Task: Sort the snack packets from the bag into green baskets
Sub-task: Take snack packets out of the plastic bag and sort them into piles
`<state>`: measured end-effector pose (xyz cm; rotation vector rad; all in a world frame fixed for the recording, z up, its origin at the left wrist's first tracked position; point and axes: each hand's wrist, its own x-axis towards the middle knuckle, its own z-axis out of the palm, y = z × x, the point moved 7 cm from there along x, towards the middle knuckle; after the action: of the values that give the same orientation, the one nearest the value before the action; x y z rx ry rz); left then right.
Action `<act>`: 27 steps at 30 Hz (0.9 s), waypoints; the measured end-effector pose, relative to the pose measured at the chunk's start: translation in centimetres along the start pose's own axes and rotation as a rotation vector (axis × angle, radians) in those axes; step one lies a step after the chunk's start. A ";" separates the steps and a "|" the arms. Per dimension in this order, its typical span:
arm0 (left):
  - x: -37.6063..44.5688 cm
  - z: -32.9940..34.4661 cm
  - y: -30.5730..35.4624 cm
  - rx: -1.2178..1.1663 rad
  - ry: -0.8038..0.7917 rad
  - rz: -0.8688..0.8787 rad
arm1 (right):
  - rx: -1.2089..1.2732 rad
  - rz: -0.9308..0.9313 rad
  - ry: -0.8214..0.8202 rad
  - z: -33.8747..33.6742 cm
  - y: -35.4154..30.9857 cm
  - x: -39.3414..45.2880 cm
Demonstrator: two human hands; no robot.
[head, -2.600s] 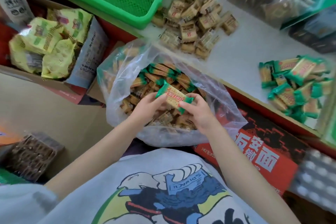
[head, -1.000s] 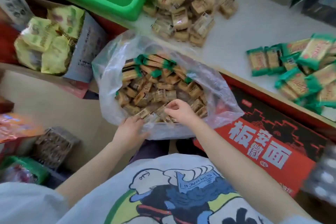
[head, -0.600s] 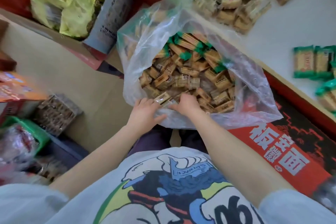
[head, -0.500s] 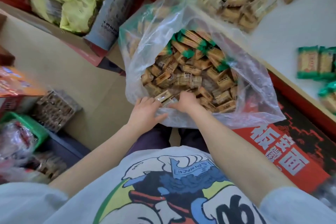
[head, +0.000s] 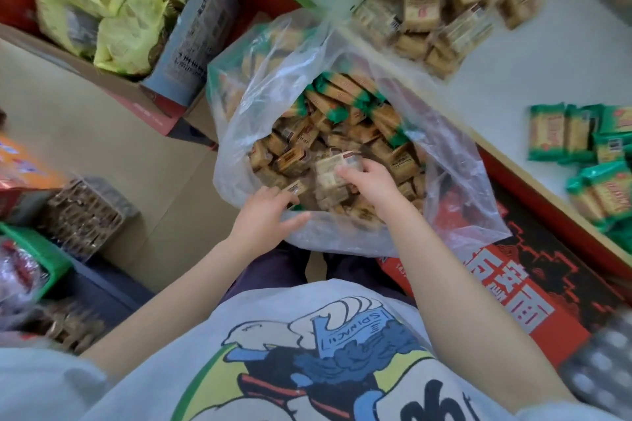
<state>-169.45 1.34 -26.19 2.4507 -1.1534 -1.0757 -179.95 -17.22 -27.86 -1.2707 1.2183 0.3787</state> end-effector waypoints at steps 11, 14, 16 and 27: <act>8.9 -9.5 14.0 -1.159 -0.062 -0.186 | 0.351 -0.224 0.034 -9.8 -7.8 -6.6; 11.4 -11.0 16.9 -0.961 -0.132 -0.083 | 0.291 -0.218 0.036 -12.7 -8.6 -6.7; 13.5 -12.2 18.5 -0.783 -0.006 0.003 | 0.260 -0.191 0.088 -14.9 -8.6 -6.0; 18.4 -6.7 16.7 0.230 -0.014 0.148 | 0.475 -0.280 0.291 -19.9 -16.3 1.5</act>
<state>-166.56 -24.04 -23.08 2.4776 -1.5133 -0.9666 -176.00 -40.41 -17.34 -1.0776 1.2540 -0.2967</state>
